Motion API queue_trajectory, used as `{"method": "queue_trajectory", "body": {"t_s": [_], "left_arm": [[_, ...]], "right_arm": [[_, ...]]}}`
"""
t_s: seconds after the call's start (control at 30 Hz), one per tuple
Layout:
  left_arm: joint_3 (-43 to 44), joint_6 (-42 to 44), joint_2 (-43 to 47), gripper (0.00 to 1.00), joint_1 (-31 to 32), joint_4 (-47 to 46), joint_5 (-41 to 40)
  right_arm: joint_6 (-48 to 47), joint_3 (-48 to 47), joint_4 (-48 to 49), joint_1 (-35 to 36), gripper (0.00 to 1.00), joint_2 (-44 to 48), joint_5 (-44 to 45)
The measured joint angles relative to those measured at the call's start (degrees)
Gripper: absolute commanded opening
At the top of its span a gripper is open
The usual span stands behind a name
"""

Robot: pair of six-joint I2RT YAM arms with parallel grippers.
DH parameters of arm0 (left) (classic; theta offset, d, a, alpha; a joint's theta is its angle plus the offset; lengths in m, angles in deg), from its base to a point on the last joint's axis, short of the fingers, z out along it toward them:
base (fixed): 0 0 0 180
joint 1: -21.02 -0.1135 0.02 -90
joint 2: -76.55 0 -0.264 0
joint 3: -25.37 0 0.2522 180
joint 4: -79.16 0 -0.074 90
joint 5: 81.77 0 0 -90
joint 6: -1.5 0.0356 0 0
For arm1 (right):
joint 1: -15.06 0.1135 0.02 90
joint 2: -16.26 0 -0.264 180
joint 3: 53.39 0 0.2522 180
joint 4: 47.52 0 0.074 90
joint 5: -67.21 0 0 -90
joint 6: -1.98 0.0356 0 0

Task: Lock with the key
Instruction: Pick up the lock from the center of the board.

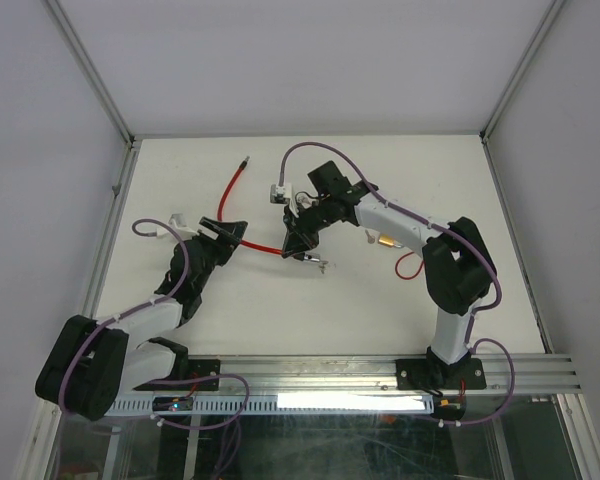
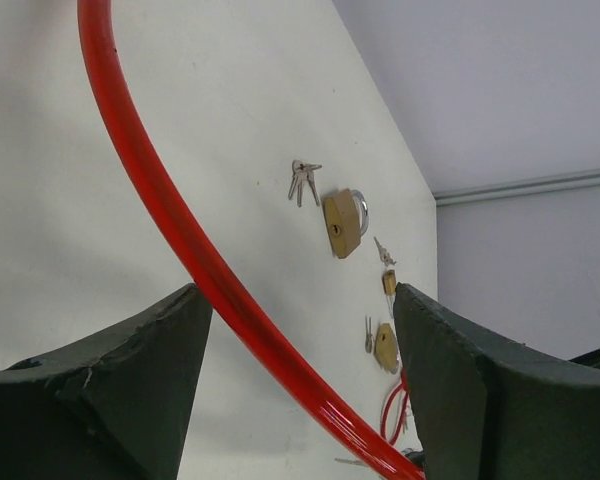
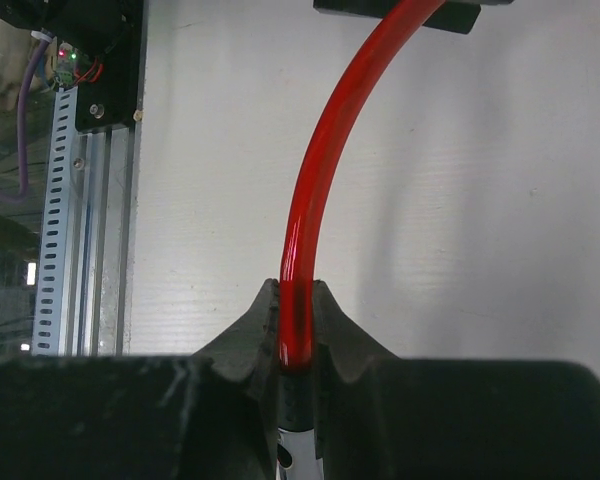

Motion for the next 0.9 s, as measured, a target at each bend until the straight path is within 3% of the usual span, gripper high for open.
{"method": "queue_trajectory", "body": {"t_s": [0.37,0.73,0.9], "left_arm": [[0.44,-1.60,-2.10,0.57,0.00,-1.18,0.50],[0.90,0.66,0.02,0.03,-0.35,-3.15,0.90],[0.98,4.17,0.50,0.00,-0.35,-5.66,1.62]], "right_arm": [[-0.04,0.00,-0.02,0.37,0.00,0.00,-0.72],[-0.09,0.00,-0.02,0.90,0.00,-0.55,-0.96],[-0.15,0.02,-0.02,1.16,0.01,-0.87,-1.01]]}}
